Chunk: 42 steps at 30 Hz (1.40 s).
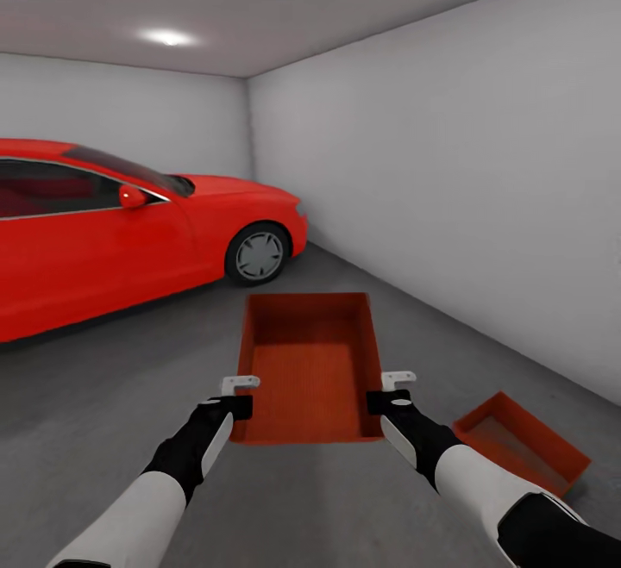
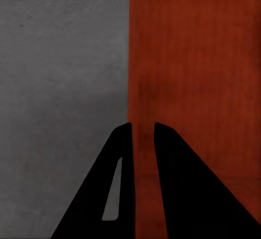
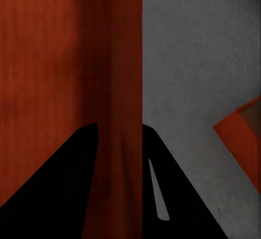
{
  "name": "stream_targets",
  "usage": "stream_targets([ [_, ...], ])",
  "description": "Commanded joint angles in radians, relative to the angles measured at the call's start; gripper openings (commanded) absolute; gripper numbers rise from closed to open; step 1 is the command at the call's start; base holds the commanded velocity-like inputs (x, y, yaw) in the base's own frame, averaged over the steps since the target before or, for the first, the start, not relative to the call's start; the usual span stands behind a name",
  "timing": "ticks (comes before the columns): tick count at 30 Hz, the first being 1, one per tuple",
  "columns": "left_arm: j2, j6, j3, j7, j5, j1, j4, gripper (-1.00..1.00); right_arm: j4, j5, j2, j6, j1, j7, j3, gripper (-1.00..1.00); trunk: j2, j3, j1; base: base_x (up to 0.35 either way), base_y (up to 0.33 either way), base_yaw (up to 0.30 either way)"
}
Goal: Move the two storage containers from the living room to the garage. In the garage, place one container on the floor and stack the other container on top of it (either order is fine).
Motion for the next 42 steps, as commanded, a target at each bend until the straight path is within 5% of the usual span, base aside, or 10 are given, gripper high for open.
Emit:
stream_targets([
  [1,0.002,0.004,-0.007,0.011,0.016,-0.001,-0.004,-1.00,0.054,-0.019,-0.023,0.005,-0.001,-0.007,0.024,-1.00,-0.002,-0.002,0.001,0.316,0.080,-0.284],
  [42,0.004,-0.005,-0.008,0.008,0.026,-0.001,-0.010,-1.00,0.055,-0.019,-0.023,0.005,-0.001,-0.009,0.024,-1.00,-0.002,-0.002,0.001,0.316,0.080,-0.284],
])
